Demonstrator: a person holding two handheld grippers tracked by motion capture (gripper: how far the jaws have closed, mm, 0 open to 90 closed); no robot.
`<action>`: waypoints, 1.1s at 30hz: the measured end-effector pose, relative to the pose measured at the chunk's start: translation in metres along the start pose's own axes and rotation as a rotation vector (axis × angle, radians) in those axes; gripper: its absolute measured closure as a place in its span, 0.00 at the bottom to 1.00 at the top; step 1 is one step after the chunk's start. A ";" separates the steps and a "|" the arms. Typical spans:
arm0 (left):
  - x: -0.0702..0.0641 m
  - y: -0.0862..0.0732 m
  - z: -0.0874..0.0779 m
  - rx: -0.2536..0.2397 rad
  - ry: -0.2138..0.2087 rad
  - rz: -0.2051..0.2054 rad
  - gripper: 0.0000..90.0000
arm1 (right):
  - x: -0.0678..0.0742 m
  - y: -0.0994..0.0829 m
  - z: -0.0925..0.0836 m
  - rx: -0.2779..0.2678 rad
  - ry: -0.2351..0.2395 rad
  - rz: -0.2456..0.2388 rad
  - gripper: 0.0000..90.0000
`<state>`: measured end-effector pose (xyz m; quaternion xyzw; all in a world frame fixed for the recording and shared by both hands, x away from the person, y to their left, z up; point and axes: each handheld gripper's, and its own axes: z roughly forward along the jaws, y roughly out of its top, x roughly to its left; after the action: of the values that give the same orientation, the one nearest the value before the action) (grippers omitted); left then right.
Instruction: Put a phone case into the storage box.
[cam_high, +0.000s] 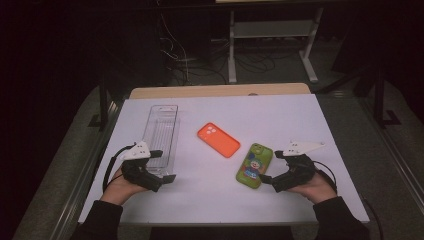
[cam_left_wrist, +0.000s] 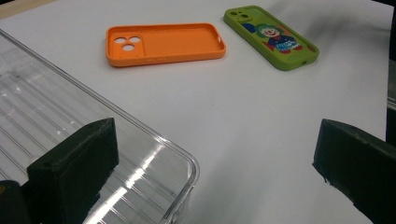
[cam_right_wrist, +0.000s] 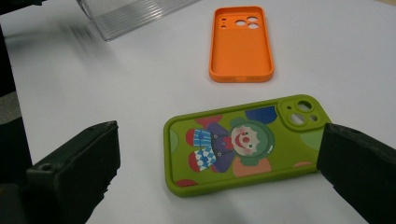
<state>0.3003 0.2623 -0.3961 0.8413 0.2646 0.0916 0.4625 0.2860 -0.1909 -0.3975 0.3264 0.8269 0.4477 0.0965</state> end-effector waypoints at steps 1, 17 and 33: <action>0.000 0.000 0.000 0.001 0.000 0.001 0.00 | 0.000 0.000 0.000 0.001 -0.003 0.003 0.00; -0.002 -0.001 0.001 0.012 0.000 0.015 0.00 | -0.005 0.004 0.013 0.071 -0.032 0.024 0.00; -0.005 -0.001 -0.003 -0.002 0.010 0.006 0.00 | -0.011 0.028 0.026 0.082 -0.051 0.030 0.00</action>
<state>0.2944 0.2622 -0.3953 0.8410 0.2642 0.0976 0.4618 0.3189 -0.1695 -0.3911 0.3537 0.8369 0.4063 0.0973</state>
